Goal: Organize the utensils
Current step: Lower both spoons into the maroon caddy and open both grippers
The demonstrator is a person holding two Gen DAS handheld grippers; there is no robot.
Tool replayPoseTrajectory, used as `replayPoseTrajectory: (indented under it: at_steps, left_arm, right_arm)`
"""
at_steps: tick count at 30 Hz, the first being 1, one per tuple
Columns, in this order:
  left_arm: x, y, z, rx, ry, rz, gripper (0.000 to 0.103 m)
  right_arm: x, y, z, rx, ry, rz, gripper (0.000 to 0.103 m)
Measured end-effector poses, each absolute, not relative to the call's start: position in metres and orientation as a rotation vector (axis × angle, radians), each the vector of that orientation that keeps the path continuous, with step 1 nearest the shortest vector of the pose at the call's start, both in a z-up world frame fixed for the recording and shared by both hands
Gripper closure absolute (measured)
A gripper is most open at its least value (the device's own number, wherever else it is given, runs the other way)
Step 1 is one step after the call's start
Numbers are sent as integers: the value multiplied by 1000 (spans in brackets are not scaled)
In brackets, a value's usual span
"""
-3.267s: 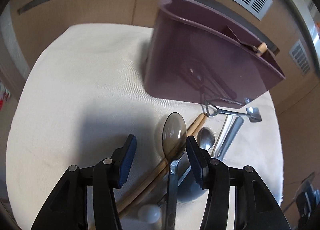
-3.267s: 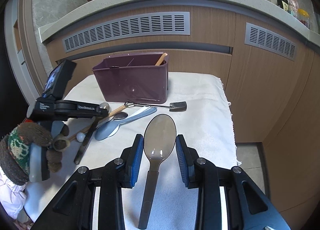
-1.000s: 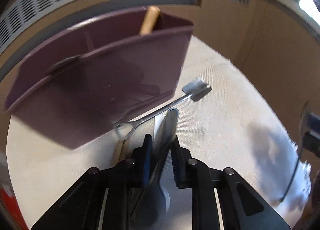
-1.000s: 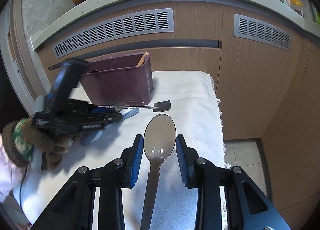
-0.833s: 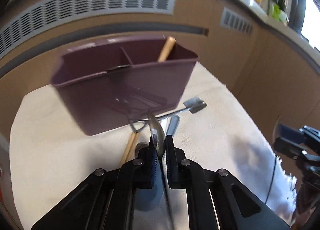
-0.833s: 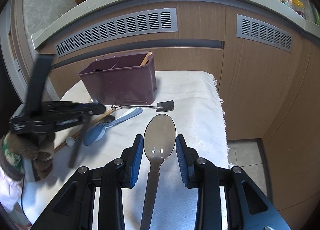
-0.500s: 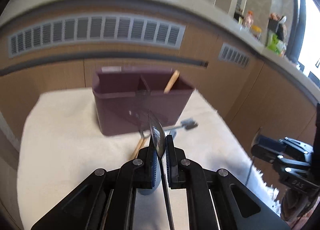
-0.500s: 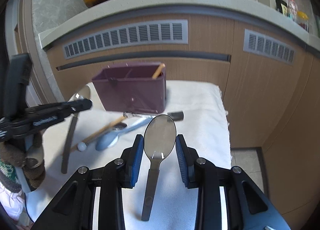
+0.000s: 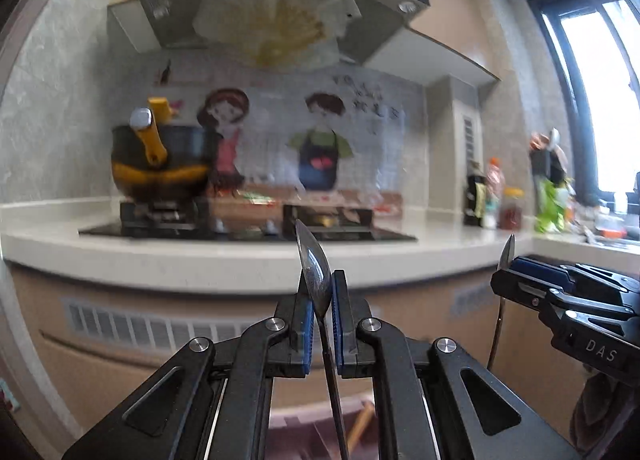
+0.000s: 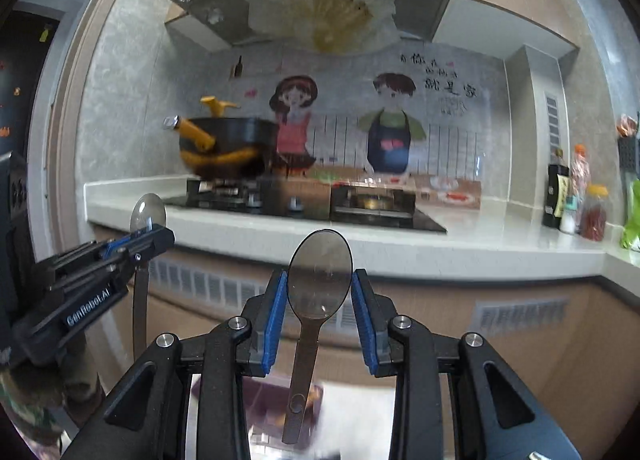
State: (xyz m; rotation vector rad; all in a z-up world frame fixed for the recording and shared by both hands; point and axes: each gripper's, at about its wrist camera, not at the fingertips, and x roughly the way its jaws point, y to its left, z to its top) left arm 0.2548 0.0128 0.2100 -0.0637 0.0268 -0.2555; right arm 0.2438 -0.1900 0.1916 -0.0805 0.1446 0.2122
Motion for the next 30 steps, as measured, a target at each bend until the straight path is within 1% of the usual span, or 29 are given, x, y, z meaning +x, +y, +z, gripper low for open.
replayPoseTrajectory:
  at_steps: [4, 8, 12, 19, 20, 21, 22, 23, 24, 25, 26, 27, 29, 30]
  left_arm:
    - [299, 15, 196, -83, 48, -235, 95]
    - [345, 13, 165, -72, 91, -212, 95]
    - [373, 14, 128, -101, 132, -208, 95]
    - [391, 14, 75, -116, 197, -222, 95]
    - [390, 13, 70, -119, 214, -227, 93]
    - [390, 12, 62, -118, 251, -242, 93]
    - [387, 9, 56, -113, 275, -257, 92]
    - [383, 7, 47, -99, 302, -262, 85]
    - [379, 7, 44, -91, 311, -263, 72]
    - [377, 7, 41, -87, 318, -263, 64]
    - [374, 8, 38, -87, 326, -262, 52]
    - [372, 12, 37, -98, 339, -263, 49]
    - [367, 18, 40, -115, 357, -268, 49]
    - [363, 22, 41, -117, 369, -257, 46]
  right_arm:
    - [295, -175, 163, -83, 209, 223, 72]
    - [329, -170, 128, -77, 283, 233, 72]
    - [349, -167, 99, -73, 315, 246, 72]
    - [365, -163, 54, -98, 384, 263, 72]
    - [364, -163, 50, -103, 402, 272, 72]
    - [364, -163, 43, -113, 433, 288, 71]
    - [364, -164, 37, -120, 455, 299, 65]
    - [362, -164, 35, -126, 464, 299, 61]
    - [358, -167, 31, -139, 465, 287, 52]
    - [355, -169, 30, -151, 462, 275, 44]
    - [351, -172, 29, -159, 460, 268, 40]
    - [345, -178, 29, -170, 458, 255, 37]
    - [338, -188, 29, -190, 466, 242, 33]
    - [335, -193, 27, -200, 478, 241, 27]
